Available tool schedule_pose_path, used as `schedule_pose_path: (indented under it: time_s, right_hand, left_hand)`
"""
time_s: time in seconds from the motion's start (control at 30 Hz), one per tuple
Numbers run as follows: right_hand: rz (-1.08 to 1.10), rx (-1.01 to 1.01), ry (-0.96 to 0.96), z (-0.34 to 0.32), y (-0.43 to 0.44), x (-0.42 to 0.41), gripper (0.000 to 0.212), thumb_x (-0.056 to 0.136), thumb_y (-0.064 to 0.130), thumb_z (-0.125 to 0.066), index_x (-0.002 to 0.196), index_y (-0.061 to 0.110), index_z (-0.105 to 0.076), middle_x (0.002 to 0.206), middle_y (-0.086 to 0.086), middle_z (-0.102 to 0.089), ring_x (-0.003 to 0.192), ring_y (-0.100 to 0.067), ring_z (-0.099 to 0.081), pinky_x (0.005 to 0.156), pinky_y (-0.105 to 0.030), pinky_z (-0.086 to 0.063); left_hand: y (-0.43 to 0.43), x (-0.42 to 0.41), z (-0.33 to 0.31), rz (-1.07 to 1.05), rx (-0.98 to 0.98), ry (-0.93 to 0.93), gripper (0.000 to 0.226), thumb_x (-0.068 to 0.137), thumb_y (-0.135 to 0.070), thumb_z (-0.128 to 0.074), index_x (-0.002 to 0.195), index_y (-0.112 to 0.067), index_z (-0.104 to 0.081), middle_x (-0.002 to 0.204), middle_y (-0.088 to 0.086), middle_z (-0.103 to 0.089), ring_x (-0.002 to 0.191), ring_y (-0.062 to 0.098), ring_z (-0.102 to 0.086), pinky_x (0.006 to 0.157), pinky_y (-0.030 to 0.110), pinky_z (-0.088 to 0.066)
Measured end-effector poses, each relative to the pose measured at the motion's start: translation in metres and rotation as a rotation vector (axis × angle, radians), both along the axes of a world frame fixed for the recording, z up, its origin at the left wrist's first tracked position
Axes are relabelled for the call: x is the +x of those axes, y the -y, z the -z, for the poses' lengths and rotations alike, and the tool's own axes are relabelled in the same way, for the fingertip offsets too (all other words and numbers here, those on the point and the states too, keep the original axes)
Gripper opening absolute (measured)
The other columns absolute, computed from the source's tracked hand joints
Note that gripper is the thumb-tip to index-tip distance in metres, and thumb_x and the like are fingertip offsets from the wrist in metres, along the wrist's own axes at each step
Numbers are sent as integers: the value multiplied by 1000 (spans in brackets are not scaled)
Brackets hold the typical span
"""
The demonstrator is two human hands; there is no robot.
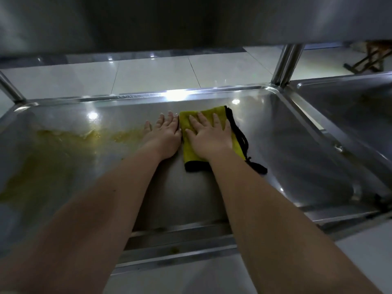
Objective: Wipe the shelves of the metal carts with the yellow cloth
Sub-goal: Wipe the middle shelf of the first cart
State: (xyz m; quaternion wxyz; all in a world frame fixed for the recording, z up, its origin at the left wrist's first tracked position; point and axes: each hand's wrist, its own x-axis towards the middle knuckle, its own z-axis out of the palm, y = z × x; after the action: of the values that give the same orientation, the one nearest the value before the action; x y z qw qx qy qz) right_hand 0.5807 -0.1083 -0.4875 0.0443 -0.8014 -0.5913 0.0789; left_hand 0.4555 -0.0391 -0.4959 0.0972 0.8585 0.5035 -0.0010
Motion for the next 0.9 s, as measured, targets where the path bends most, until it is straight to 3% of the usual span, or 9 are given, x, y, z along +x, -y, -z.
schedule_pose_path:
  time_s: [0.13,0.23,0.33,0.53,0.7,0.9]
  right_hand:
    - [33,-11,-8,1,1,7,57,100,59,-11,154,43,-2,163,15,8,150,-23,11,118,-53,10]
    - [39,-16,-1,3,-1,5,58,99,61,-11,154,44,-1,163,16,8,151,-23,10,118,-53,10]
    - [49,-22,2,2,-1,4,58,99,61,-11,154,44,-2,163,16,7,151,-23,10,119,-52,10]
    - [60,-41,1,0,-2,2,57,100,61,-12,153,46,-2,163,18,7,151,-22,9,119,-51,9]
    - [225,-51,2,-1,-26,-40,58,101,55,-12,155,38,-1,164,10,8,150,-31,12,116,-60,10]
    - [-88,-36,-29,-2,-67,-129,57,100,58,-13,154,43,-3,163,15,5,151,-27,9,117,-57,9]
  left_hand:
    - [-18,-26,-12,55,-50,8,55,106,-30,-23,157,-20,-6,165,-1,2,151,19,2,120,43,2]
    - [-41,-79,-14,-11,13,-92,53,106,-36,-22,157,-28,-9,165,-5,1,151,20,3,120,48,4]
    - [-46,-119,-6,-72,27,-70,51,105,-45,-17,155,-40,-8,164,-11,1,151,20,3,118,54,6]
    - [-46,-122,-1,-56,33,-24,51,104,-46,-14,154,-42,-5,164,-10,4,151,19,3,118,54,6]
    - [-43,-121,-2,-53,20,-17,52,104,-44,-13,155,-40,-3,164,-10,5,151,19,4,117,55,7]
    - [-48,-123,0,-97,17,-6,54,104,-40,-14,157,-31,-7,163,-14,6,151,14,3,119,53,5]
